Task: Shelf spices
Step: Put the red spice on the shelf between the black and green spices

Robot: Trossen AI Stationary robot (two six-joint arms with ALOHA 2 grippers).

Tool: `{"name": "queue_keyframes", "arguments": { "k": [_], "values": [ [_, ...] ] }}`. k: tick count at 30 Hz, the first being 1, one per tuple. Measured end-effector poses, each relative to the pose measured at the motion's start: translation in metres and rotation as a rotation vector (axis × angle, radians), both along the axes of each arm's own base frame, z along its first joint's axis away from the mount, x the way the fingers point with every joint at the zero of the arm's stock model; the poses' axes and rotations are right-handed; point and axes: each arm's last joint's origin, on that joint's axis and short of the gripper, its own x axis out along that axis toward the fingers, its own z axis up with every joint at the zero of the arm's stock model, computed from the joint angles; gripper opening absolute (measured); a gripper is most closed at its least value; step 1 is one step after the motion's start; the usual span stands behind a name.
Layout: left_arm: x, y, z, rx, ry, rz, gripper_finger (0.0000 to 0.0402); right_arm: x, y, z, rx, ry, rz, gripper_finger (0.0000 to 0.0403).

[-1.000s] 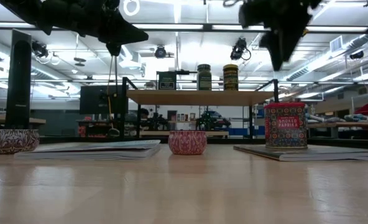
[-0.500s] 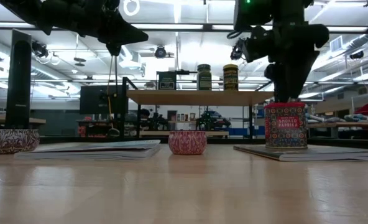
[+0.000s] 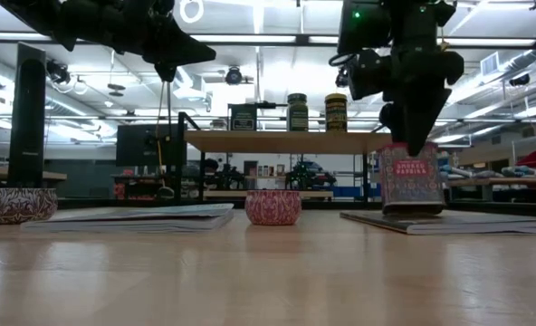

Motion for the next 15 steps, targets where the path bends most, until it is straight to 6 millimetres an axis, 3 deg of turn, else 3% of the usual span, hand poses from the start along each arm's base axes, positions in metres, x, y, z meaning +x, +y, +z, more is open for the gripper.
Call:
{"name": "queue_keyframes", "arguments": {
  "k": [15],
  "values": [
    [0.0, 0.0, -0.0004, 0.0, 0.004, 0.0, 0.0001, 0.0009, 0.007, -0.0001, 0.014, -0.003, 0.0, 0.0294]
  ]
}}
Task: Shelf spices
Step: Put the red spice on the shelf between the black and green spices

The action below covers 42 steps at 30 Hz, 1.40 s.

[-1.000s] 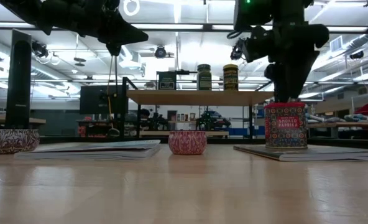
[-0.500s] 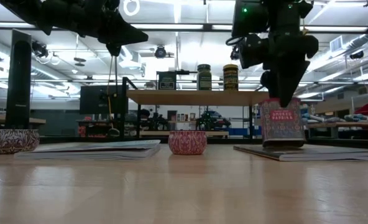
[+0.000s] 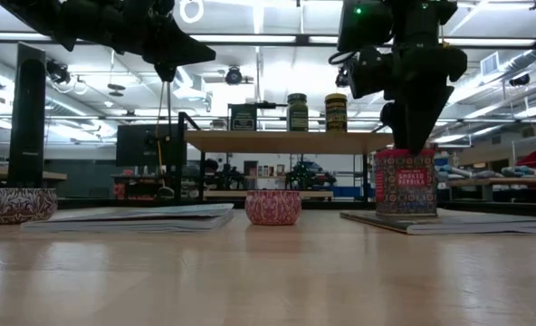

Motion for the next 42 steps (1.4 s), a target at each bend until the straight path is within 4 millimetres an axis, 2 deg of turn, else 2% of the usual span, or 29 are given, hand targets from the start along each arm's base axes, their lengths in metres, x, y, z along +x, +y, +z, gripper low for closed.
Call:
{"name": "queue_keyframes", "arguments": {
  "k": [7, 17, 20, 24, 30, 36, 42],
  "values": [
    [0.0, 0.0, 0.0, -0.001, 0.0, 0.0, 0.0001, 0.002, 0.001, -0.001, -0.022, -0.019, 0.016, 0.0293],
    [0.0, 0.0, 0.0, -0.001, 0.0, 0.0, 0.0001, -0.008, 0.008, -0.026, -0.007, 0.021, 0.028, 0.0289],
    [0.0, 0.0, 0.0, -0.001, 0.0, 0.0, 0.0001, -0.009, 0.012, -0.027, -0.006, 0.024, 0.044, 0.0268],
    [0.0, 0.0, 0.0, -0.001, 0.0, 0.0, 0.0001, -0.006, 0.015, -0.027, 0.014, -0.009, 0.061, 0.0206],
    [0.0, 0.0, 0.0, -0.002, 0.0, 0.0, 0.0001, -0.002, 0.015, -0.026, 0.033, -0.047, 0.073, 0.0206],
    [0.0, 0.0, 0.0, -0.002, 0.001, 0.0, 0.0001, 0.008, 0.015, -0.006, 0.022, -0.111, 0.105, 0.0206],
    [0.0, 0.0, 0.0, -0.003, 0.001, 0.0, 0.0001, 0.028, 0.012, 0.042, -0.051, -0.257, 0.157, 0.0206]
  ]
}}
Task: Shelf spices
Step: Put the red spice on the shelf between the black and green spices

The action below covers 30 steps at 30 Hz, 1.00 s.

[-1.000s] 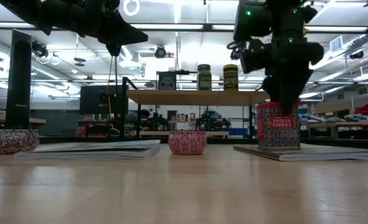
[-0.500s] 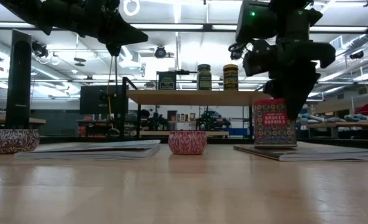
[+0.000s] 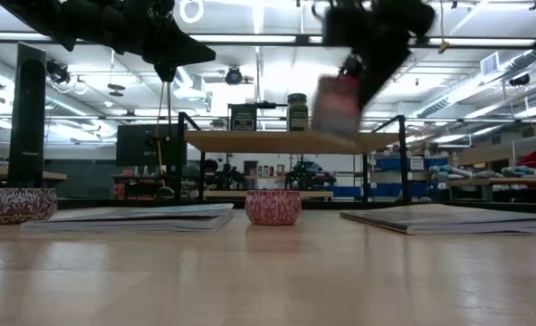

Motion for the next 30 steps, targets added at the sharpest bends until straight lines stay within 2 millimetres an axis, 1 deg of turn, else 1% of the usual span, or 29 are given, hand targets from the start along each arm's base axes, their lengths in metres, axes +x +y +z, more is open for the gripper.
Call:
{"name": "queue_keyframes", "arguments": {
  "k": [3, 6, 8, 10, 15, 20, 22, 25, 30],
  "values": [
    [0.0, 0.0, 0.0, 0.0, 0.0, 0.0, 0.0001, 0.007, -0.005, 0.029, -0.061, -0.084, 0.0, 0.0206],
    [0.0, 0.0, 0.0, 0.0, 0.001, 0.0, 0.0001, 0.012, -0.013, 0.053, -0.123, -0.163, -0.015, 0.0206],
    [0.0, 0.0, 0.0, 0.0, 0.001, 0.0, 0.0001, 0.013, -0.021, 0.065, -0.159, -0.202, -0.028, 0.0206],
    [0.0, 0.0, 0.0, -0.002, 0.001, 0.0, 0.0001, 0.014, -0.03, 0.073, -0.192, -0.226, -0.041, 0.0206],
    [0.0, 0.0, 0.0, -0.011, -0.001, 0.002, 0.0001, 0.011, -0.06, 0.077, -0.258, -0.24, -0.09, 0.0206],
    [0.0, 0.0, 0.0, -0.01, -0.002, 0.002, 0.0001, 0.015, -0.09, 0.072, -0.301, -0.249, -0.123, 0.0206],
    [0.0, 0.0, 0.0, -0.01, -0.001, 0.002, 0.0001, 0.022, -0.1, 0.069, -0.302, -0.241, -0.131, 0.0206],
    [0.0, 0.0, 0.0, -0.01, -0.001, 0.002, 0.0001, 0.032, -0.111, 0.067, -0.294, -0.183, -0.119, 0.0206],
    [0.0, 0.0, 0.0, -0.009, 0.0, 0.002, 0.0001, 0.055, -0.122, 0.08, -0.292, -0.121, -0.058, 0.0206]
  ]
}}
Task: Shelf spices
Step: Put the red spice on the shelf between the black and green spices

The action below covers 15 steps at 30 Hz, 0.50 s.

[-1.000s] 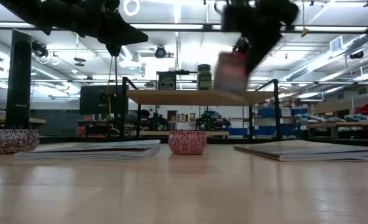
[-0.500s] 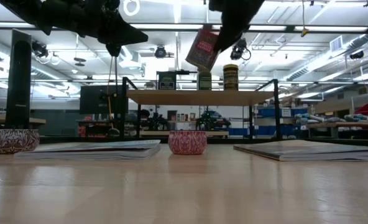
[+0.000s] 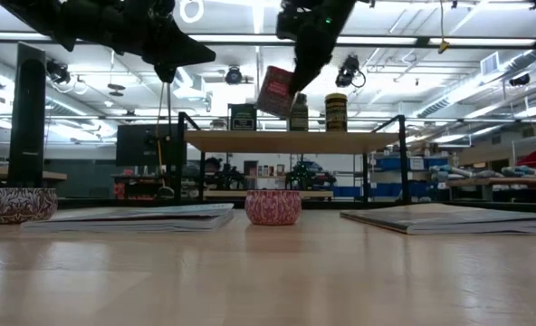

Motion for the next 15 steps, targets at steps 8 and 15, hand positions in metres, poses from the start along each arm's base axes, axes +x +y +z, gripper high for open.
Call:
{"name": "queue_keyframes", "arguments": {
  "k": [8, 15],
  "values": [
    [0.0, 0.0, 0.0, 0.011, 0.002, -0.002, 0.0001, 0.026, -0.021, 0.006, 0.018, 0.154, 0.042, 0.0206],
    [0.0, 0.0, 0.0, 0.013, 0.002, -0.002, 0.0001, 0.039, -0.035, -0.001, 0.037, 0.211, 0.034, 0.0206]
  ]
}}
